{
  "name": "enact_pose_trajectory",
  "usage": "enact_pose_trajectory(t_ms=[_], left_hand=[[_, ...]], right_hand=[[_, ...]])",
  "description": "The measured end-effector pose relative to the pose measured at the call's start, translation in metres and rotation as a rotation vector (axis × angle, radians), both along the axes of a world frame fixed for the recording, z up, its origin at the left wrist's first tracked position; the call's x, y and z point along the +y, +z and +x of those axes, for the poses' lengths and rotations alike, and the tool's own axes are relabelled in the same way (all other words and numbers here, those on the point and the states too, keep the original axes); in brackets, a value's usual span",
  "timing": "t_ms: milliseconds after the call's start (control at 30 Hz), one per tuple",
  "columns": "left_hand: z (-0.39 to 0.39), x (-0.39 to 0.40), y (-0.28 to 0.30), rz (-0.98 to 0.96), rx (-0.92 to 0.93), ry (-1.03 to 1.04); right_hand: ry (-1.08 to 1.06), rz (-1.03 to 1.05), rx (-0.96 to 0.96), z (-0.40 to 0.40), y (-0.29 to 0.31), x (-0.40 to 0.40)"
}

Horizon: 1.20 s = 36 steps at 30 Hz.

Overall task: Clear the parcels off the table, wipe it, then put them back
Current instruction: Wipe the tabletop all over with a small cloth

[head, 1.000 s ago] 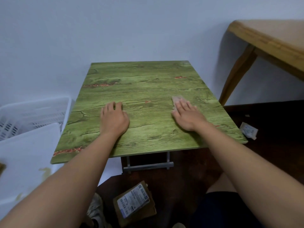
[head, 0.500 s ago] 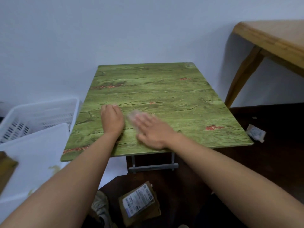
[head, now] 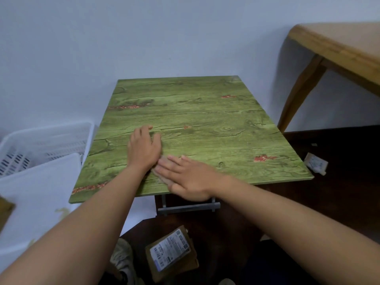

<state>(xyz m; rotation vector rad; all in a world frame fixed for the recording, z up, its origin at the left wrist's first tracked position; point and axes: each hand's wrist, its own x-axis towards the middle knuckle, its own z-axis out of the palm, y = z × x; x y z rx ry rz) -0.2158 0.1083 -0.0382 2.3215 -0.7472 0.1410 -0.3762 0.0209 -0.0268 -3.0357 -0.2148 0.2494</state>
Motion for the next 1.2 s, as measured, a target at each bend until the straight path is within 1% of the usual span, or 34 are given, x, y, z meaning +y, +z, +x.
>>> enact_pose_trajectory(t_ms=[33,100,200,367,500,567,633,733,800,900,967,1033,1200], left_hand=[[0.0,0.0,0.0,0.011,0.01,-0.002],[-0.001,0.0,0.001,0.065,0.008,-0.004],[-0.004,0.002,0.002,0.216,-0.024,-0.03],[-0.002,0.001,0.0,0.425,-0.02,-0.104],[-0.001,-0.001,-0.002,0.458,-0.042,-0.112],[-0.001,-0.001,-0.002,0.461,-0.043,-0.111],[-0.002,-0.001,-0.002,0.454,-0.043,-0.11],[-0.002,-0.001,-0.002,0.448,-0.054,-0.107],[-0.001,-0.002,-0.003,0.448,-0.074,-0.1],[0.0,-0.002,-0.004,0.415,-0.078,-0.084],[0.0,-0.003,-0.004,0.405,-0.08,-0.086],[0.001,-0.003,-0.005,0.405,-0.101,-0.09],[0.002,-0.002,-0.006,0.388,-0.123,-0.076]], right_hand=[[-0.028,-0.004,0.003,0.001,0.001,-0.008],[-0.175,-0.002,0.003,0.006,0.004,-0.031],[-0.405,0.025,-0.027,0.008,0.007,-0.069],[-0.658,0.035,-0.024,-0.014,-0.002,-0.129],[-0.98,0.044,0.028,-0.032,-0.003,-0.157],[-1.057,0.057,0.048,-0.024,-0.001,-0.147],[-0.997,0.059,0.038,-0.01,0.001,-0.124],[-0.727,0.053,-0.03,0.017,-0.001,-0.08],[-0.54,0.067,-0.033,0.033,-0.001,-0.055],[-0.388,0.094,0.0,0.046,0.0,-0.049],[-0.358,0.087,0.001,0.044,0.0,-0.061],[-0.387,0.069,-0.025,0.036,-0.001,-0.081],[-0.626,0.066,-0.053,-0.01,-0.003,-0.147]])
